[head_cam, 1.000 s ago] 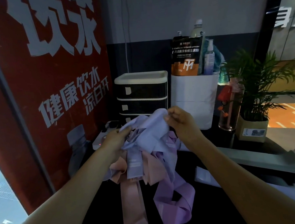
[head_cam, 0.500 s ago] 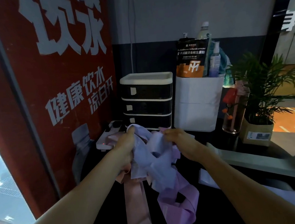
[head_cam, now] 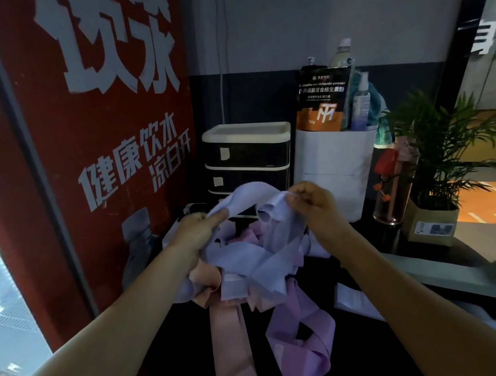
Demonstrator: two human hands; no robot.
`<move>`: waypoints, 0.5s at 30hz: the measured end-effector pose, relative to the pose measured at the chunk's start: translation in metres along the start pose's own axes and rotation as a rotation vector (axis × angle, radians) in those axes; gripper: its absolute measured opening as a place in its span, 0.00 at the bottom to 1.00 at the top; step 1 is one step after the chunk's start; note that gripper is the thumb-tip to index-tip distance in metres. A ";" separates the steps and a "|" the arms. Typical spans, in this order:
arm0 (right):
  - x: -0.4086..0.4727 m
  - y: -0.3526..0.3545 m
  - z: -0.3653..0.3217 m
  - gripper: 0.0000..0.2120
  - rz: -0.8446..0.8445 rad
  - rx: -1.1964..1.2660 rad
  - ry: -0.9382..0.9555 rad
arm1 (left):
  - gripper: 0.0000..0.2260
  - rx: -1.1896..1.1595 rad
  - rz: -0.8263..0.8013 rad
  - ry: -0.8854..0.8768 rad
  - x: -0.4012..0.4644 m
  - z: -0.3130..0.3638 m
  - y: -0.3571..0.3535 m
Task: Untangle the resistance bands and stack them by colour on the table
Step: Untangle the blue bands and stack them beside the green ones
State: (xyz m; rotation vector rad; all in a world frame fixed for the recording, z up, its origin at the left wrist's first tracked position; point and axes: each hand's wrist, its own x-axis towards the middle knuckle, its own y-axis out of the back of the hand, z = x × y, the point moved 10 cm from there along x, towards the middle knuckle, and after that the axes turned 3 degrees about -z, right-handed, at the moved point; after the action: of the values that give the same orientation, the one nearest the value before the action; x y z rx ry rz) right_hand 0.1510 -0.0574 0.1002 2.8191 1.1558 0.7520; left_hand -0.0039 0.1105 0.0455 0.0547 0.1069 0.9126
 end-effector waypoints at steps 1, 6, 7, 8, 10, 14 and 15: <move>0.000 0.003 0.002 0.10 0.018 -0.010 -0.001 | 0.12 -0.019 -0.007 -0.007 0.000 0.000 0.000; -0.004 0.018 0.017 0.12 0.112 0.090 -0.021 | 0.06 -0.217 0.164 0.104 0.004 -0.012 0.028; -0.005 0.030 0.020 0.12 0.169 0.126 -0.022 | 0.06 -0.220 0.211 0.123 0.004 -0.016 0.037; -0.006 0.041 0.021 0.10 0.212 0.153 -0.026 | 0.06 -0.171 0.225 0.110 0.004 -0.016 0.043; -0.007 0.050 0.024 0.07 0.226 0.200 -0.046 | 0.06 -0.044 0.181 0.006 0.005 -0.004 0.039; -0.007 0.040 0.028 0.12 0.208 0.234 -0.085 | 0.09 0.192 0.085 -0.169 0.005 0.020 0.011; -0.008 0.038 0.029 0.13 0.202 0.235 -0.096 | 0.09 0.271 0.068 -0.169 0.007 0.021 0.006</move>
State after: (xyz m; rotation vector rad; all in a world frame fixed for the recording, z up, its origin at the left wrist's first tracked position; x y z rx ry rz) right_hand 0.1836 -0.0853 0.0776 3.1637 1.0183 0.5085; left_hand -0.0017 0.1199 0.0661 0.3879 0.0715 0.9527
